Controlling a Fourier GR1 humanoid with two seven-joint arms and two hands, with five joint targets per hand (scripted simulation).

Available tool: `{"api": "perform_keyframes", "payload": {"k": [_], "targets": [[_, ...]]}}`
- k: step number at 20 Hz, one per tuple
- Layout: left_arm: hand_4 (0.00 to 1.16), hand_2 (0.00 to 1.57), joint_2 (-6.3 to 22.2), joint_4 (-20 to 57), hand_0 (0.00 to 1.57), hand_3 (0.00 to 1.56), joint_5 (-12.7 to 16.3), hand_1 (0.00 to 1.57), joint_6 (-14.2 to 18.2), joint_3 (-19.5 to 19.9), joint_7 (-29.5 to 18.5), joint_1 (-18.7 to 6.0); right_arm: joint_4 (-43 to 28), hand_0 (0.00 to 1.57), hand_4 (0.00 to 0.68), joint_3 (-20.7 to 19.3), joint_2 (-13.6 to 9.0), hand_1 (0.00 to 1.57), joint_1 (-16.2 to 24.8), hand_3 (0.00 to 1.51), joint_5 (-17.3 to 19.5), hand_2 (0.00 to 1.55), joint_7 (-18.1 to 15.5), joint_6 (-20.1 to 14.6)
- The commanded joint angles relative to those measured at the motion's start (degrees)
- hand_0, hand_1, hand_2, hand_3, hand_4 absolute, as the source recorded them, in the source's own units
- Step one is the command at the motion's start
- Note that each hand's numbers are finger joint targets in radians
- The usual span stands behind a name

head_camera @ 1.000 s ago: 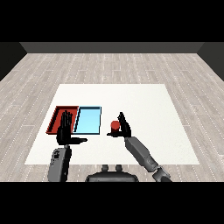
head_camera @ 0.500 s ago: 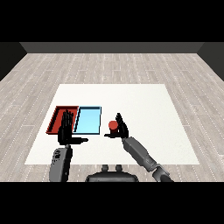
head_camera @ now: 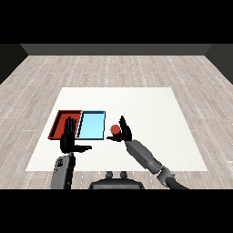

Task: Pick the red can and put it in the red box

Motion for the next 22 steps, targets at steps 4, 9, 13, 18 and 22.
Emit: {"api": "perform_keyframes", "payload": {"k": [4,9,13,18,22], "targets": [[0.0,0.0,1.6,-2.4,0.0,0.0,1.2,0.0,-1.1,1.2,1.1,1.0,3.0,1.52,0.493,-0.6,0.0,1.52,0.3,1.46,3.4,1.5,-0.6,-4.0],[0.0,0.0,-0.3,1.9,0.0,0.0,0.0,0.0,1.1,0.8,0.1,-2.3,6.7,1.54,0.575,5.0,0.0,1.54,-5.1,1.42,-0.7,1.47,0.8,-10.5],[0.0,0.0,-1.3,-1.7,0.0,0.0,0.0,0.0,1.2,-1.0,1.6,-0.6,4.6,1.53,0.551,9.7,0.0,1.53,-3.3,1.42,-1.1,1.47,1.7,-13.0],[0.0,0.0,0.8,-1.5,0.0,0.0,1.6,0.0,-0.4,0.9,2.5,-0.1,3.7,1.53,0.546,4.1,-2.0,1.53,-5.2,1.41,2.9,1.47,7.3,-10.3],[0.0,0.0,0.8,1.8,0.0,0.0,2.2,0.0,-1.7,1.6,-0.8,0.1,8.5,1.55,0.558,5.3,0.0,1.55,-6.7,1.41,1.2,1.47,3.7,-11.0]]}}
